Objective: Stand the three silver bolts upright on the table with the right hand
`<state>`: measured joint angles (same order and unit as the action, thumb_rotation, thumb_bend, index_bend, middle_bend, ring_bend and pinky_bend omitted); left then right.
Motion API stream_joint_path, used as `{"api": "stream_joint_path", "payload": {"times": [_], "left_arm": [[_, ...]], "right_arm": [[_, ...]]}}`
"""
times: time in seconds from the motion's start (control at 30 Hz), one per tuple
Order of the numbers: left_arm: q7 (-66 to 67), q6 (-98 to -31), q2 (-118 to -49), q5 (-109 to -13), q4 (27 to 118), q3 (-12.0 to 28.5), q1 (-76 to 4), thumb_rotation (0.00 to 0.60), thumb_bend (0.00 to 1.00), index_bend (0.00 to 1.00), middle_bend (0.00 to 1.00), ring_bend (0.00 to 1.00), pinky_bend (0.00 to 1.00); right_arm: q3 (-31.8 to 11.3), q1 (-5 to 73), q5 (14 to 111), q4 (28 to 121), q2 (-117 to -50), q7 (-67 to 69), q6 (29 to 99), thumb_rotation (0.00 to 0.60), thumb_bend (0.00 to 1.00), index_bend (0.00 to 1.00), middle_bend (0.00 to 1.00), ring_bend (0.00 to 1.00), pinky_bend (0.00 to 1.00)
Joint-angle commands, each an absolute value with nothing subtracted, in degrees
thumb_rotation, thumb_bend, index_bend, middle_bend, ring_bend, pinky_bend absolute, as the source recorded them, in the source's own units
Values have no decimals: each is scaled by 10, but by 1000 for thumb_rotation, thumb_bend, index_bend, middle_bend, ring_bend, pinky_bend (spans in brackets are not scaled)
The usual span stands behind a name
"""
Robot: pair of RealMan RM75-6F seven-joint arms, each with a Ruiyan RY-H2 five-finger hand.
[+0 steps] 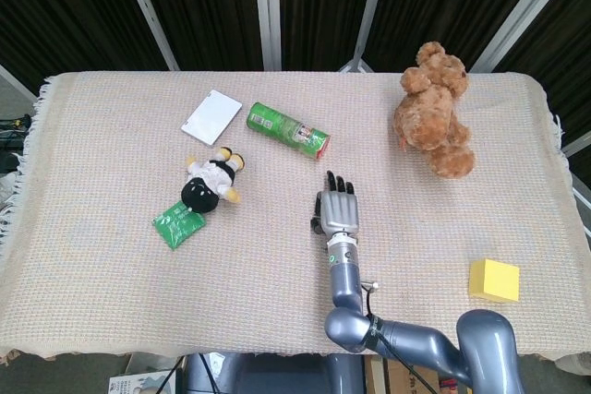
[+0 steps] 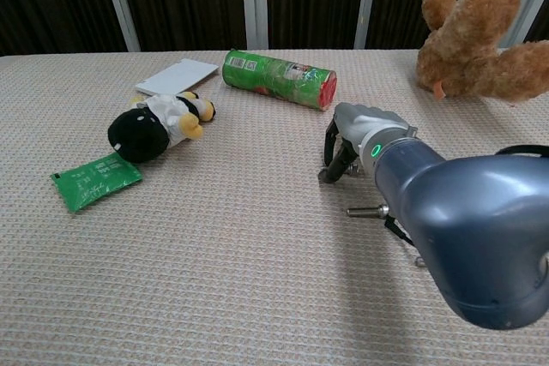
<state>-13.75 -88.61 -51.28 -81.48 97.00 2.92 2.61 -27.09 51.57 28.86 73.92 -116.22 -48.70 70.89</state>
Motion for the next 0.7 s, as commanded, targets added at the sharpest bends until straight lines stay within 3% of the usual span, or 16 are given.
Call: {"api": "stream_joint_path", "payload": {"times": [0.03, 0.7], "left_arm": [[-137, -886, -513, -815, 970, 29, 26, 600, 88, 108, 49, 34, 104], [-133, -885, -513, -812, 974, 31, 26, 600, 87, 117, 44, 34, 104]], "right_arm": [[-271, 516, 285, 742, -1160, -490, 708, 600, 301, 606, 2, 63, 113], [-269, 514, 280, 762, -1147, -492, 714, 600, 344, 653, 3, 83, 125]]}}
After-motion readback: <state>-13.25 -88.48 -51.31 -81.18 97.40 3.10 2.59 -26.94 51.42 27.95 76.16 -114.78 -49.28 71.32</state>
